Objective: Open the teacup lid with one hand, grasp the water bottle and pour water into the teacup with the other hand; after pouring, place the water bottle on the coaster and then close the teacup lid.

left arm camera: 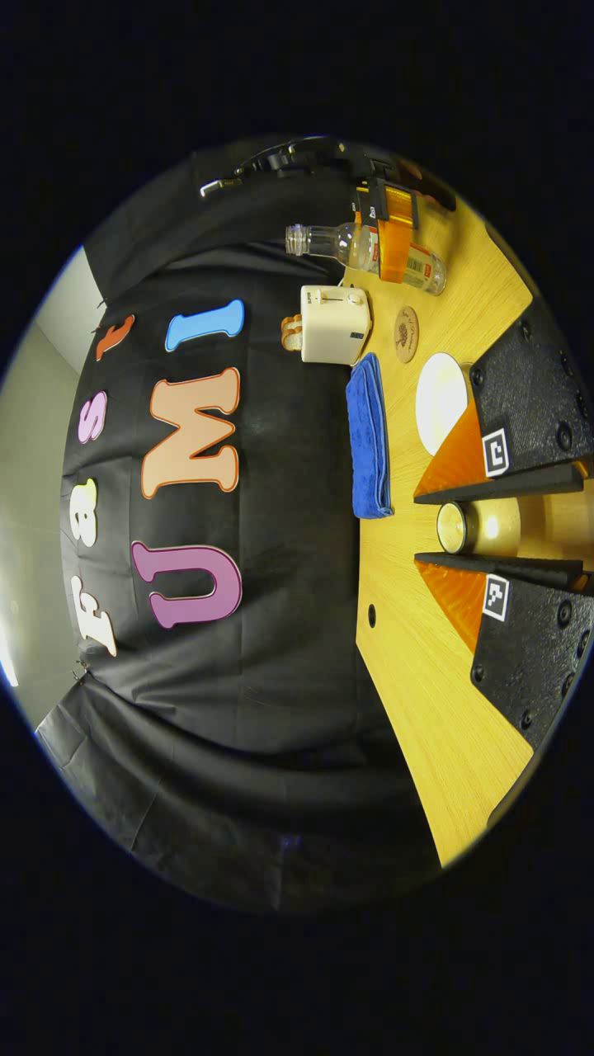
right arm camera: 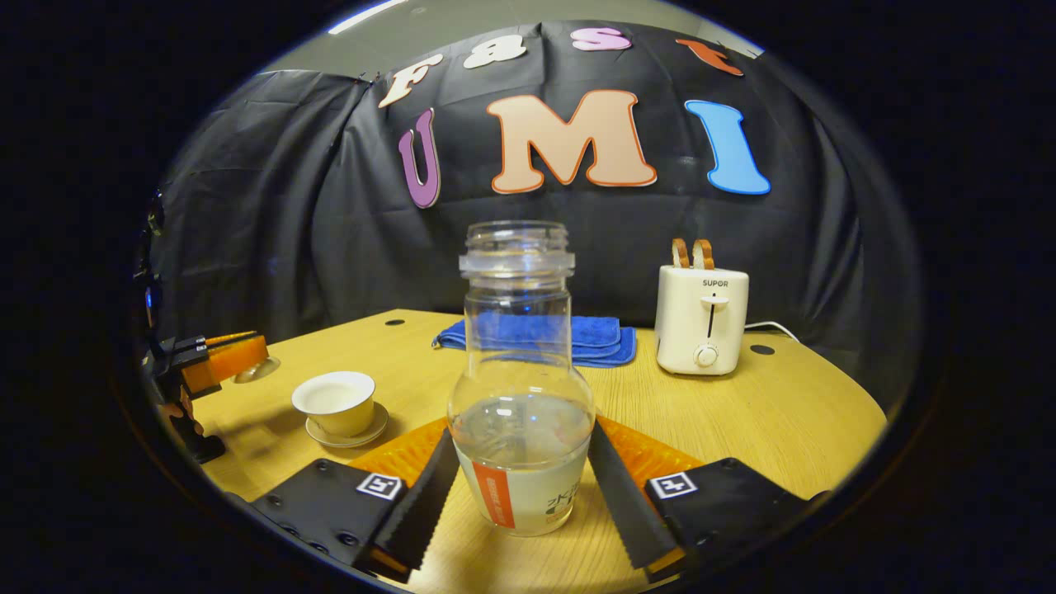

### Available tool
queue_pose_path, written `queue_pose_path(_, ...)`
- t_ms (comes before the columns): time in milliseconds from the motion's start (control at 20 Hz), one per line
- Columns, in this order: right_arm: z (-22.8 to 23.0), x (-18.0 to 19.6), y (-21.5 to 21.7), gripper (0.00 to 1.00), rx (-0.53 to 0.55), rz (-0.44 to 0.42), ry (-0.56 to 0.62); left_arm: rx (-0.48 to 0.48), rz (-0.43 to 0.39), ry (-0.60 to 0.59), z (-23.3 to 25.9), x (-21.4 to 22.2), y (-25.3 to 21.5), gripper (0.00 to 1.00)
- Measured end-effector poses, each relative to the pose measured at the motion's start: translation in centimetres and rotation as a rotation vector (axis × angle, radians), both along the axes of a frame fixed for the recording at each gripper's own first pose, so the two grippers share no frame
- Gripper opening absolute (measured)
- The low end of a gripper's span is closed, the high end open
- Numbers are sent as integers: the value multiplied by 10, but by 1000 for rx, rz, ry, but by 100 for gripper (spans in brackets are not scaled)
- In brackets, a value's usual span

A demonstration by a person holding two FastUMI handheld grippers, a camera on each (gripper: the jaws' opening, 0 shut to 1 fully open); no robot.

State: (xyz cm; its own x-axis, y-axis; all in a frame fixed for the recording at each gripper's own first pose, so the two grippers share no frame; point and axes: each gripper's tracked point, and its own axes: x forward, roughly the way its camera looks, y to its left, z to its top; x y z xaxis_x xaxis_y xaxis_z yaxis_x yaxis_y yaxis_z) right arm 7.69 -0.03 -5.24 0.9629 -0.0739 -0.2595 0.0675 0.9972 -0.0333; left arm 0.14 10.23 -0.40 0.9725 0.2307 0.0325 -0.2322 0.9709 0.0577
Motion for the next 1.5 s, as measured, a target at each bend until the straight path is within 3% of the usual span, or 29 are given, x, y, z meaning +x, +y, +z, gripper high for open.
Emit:
queue_pose_path(50, -3, 1, -3, 87, -4, -9, 12, 0, 4, 0, 0, -1, 2, 30)
queue_pose_path(250, -5, 2, -14, 81, -15, -86, 36, -1, 22, -2, -1, -5, 12, 28)
queue_pose_path(650, -3, 6, -4, 80, -89, -77, 23, -1, 53, -3, 2, -9, 22, 28)
queue_pose_path(1050, 3, 15, 34, 80, -466, -27, -4, -1, 71, -5, 1, -10, 25, 29)
queue_pose_path(1500, 21, 30, 37, 80, -969, -36, 2, -1, 74, -5, 1, -11, 25, 29)
